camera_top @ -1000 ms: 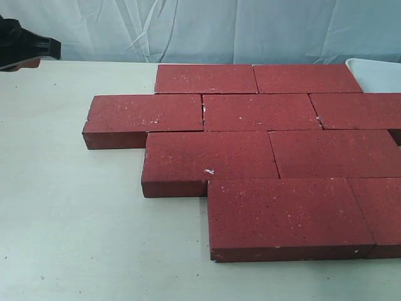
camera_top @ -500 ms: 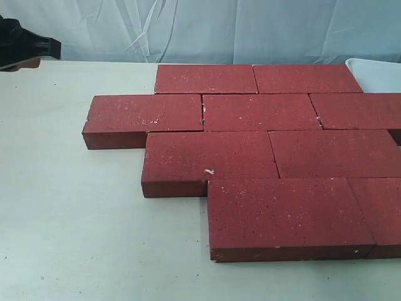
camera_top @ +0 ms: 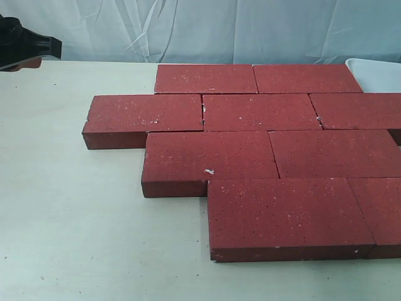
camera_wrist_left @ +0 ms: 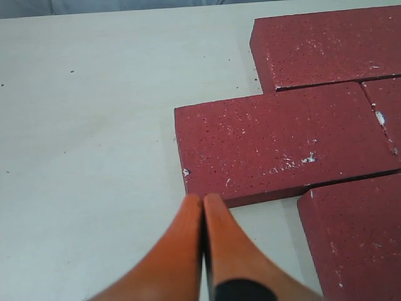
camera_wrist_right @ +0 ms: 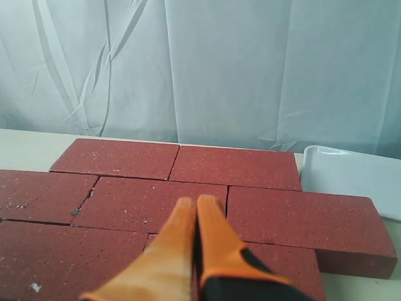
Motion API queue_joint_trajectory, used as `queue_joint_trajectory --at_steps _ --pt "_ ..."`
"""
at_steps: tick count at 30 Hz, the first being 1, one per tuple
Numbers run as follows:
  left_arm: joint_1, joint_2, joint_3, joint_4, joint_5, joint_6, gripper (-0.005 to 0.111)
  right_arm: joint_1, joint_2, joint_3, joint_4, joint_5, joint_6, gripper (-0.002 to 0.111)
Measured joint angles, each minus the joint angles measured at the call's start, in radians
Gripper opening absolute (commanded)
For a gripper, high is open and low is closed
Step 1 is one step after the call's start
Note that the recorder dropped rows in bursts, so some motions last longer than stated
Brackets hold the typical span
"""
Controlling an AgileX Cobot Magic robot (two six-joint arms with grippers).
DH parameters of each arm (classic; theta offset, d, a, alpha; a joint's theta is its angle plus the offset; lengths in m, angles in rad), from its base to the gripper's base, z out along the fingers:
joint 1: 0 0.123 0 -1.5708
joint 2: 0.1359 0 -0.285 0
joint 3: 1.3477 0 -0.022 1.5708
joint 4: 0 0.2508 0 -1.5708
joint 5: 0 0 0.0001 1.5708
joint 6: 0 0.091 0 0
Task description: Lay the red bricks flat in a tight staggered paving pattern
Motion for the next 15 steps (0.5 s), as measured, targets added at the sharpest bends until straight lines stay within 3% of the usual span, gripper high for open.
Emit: queue_joint_trajectory --at_steps 7,15 --pt "0.0 0.0 0.0 0.0 0.0 0.0 0.0 0.0 -0.078 0.012 -0.054 -0.013 0.0 -0.001" --pt "0.0 0.0 0.0 0.0 -0.006 0.0 0.0 0.0 -0.222 0.137 -0.163 -0.03 0.0 -0.001"
